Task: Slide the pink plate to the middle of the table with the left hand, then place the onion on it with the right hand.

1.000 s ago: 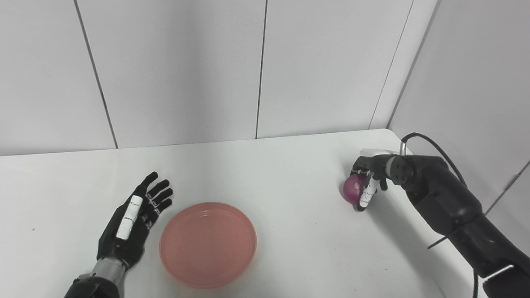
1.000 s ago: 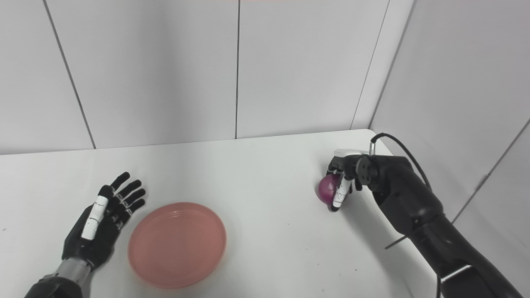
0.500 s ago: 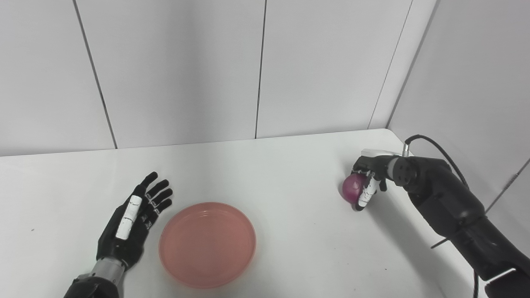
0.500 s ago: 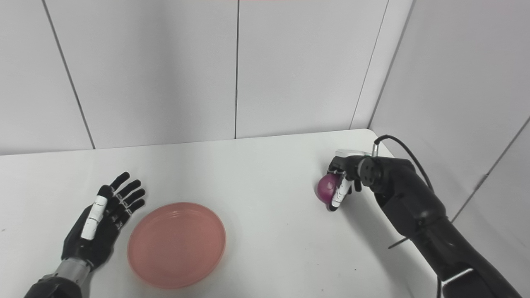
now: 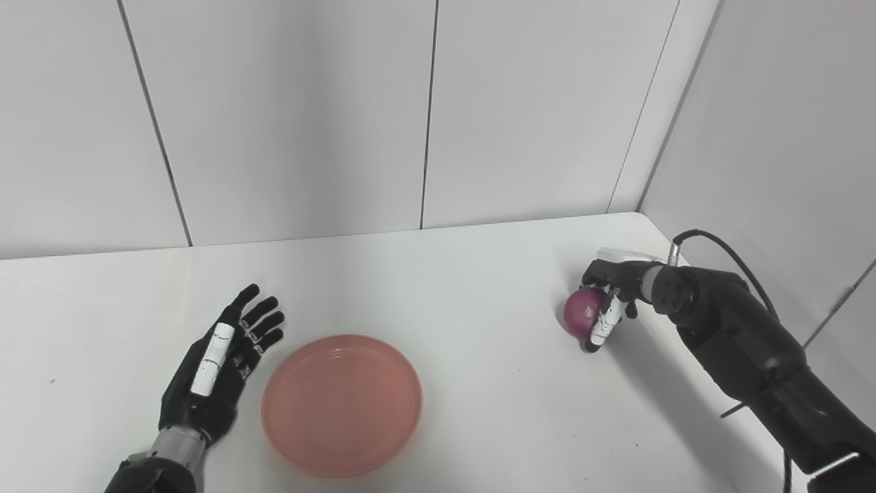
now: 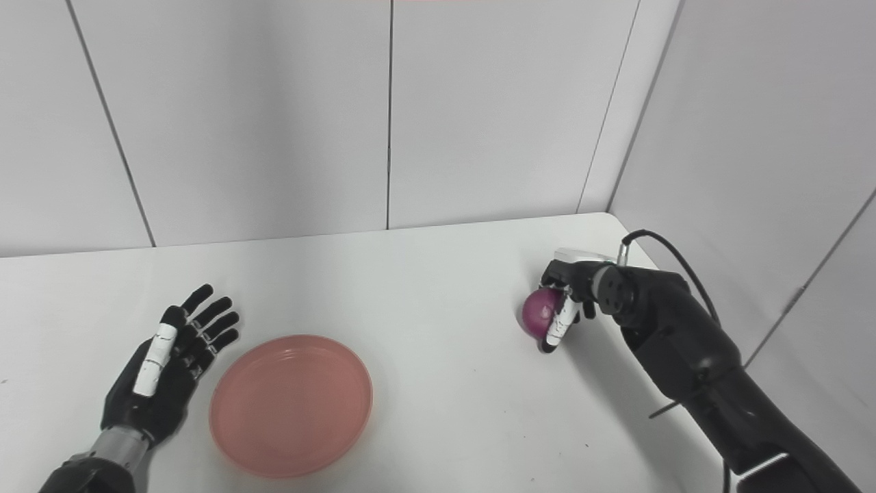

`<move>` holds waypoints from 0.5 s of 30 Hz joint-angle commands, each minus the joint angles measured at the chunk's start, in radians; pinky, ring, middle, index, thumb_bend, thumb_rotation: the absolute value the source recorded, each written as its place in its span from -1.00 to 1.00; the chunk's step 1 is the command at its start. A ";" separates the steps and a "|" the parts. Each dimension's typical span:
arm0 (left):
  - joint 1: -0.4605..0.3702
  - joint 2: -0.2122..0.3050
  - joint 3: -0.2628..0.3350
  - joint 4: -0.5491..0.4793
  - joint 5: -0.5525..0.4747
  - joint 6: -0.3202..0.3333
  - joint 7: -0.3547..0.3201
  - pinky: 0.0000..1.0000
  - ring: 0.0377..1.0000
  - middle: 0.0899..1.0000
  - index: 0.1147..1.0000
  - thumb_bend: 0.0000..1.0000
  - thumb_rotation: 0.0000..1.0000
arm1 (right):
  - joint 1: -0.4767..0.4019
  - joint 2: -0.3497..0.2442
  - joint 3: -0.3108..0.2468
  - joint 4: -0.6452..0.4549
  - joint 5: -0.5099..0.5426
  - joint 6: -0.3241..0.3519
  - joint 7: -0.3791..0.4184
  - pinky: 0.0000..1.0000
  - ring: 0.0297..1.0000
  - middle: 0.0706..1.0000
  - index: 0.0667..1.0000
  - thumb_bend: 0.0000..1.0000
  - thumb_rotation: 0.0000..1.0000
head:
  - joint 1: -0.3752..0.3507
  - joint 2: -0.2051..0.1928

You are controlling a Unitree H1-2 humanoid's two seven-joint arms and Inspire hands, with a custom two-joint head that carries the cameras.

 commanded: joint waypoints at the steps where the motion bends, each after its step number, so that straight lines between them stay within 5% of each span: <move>1: 0.049 0.006 -0.009 0.057 0.022 0.093 0.028 0.76 0.71 0.68 0.73 0.61 0.30 | 0.015 0.000 0.014 -0.007 0.042 -0.028 0.022 -0.51 -0.39 -0.19 -0.01 0.05 -0.99 | 0.002 0.001; 15: 0.047 0.005 -0.008 0.062 0.021 0.092 0.030 0.75 0.70 0.67 0.72 0.61 0.28 | -0.002 -0.015 0.037 -0.055 0.055 -0.015 0.025 -0.51 -0.40 -0.13 -0.09 0.06 -0.99 | 0.001 0.001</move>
